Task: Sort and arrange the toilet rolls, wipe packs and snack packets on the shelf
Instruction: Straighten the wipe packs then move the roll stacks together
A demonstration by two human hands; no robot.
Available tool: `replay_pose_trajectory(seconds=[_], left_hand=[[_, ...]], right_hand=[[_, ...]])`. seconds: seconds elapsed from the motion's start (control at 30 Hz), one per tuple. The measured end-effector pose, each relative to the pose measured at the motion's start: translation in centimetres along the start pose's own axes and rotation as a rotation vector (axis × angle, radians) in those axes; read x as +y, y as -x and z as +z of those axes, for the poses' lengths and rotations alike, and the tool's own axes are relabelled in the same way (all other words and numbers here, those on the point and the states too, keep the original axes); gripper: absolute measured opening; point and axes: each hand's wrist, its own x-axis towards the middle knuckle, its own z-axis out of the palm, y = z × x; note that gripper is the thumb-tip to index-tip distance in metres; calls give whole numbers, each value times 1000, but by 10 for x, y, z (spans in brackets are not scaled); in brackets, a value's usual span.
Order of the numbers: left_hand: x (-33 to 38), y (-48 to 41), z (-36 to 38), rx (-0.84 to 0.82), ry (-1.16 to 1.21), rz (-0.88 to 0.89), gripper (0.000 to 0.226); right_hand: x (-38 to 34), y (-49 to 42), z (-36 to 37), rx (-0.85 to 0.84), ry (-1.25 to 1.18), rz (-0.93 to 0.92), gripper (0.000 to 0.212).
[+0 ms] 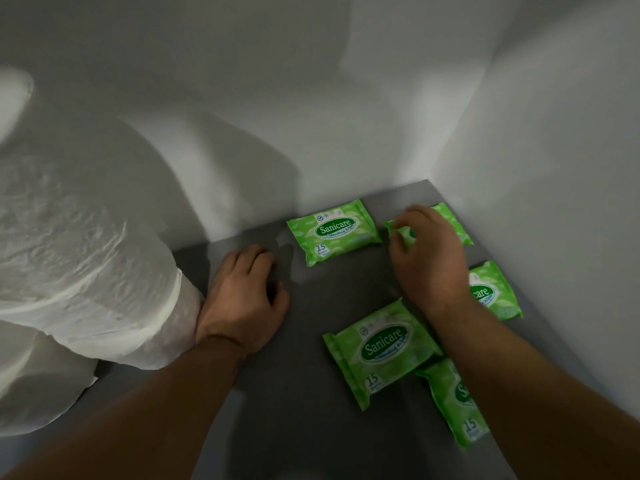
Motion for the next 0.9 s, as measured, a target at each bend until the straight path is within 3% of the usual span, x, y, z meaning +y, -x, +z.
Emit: replay_pose_trajectory(seconds=[0.1, 0.27, 0.9], left_hand=[[0, 0, 1, 6, -7, 2, 47], [-2, -1, 0, -4, -8, 7, 49], [1, 0, -2, -6, -19, 29, 48]], right_hand=[[34, 2, -19, -69, 71, 89, 17], [57, 5, -11, -264, 92, 63, 30], [67, -42, 19, -276, 85, 35, 33]])
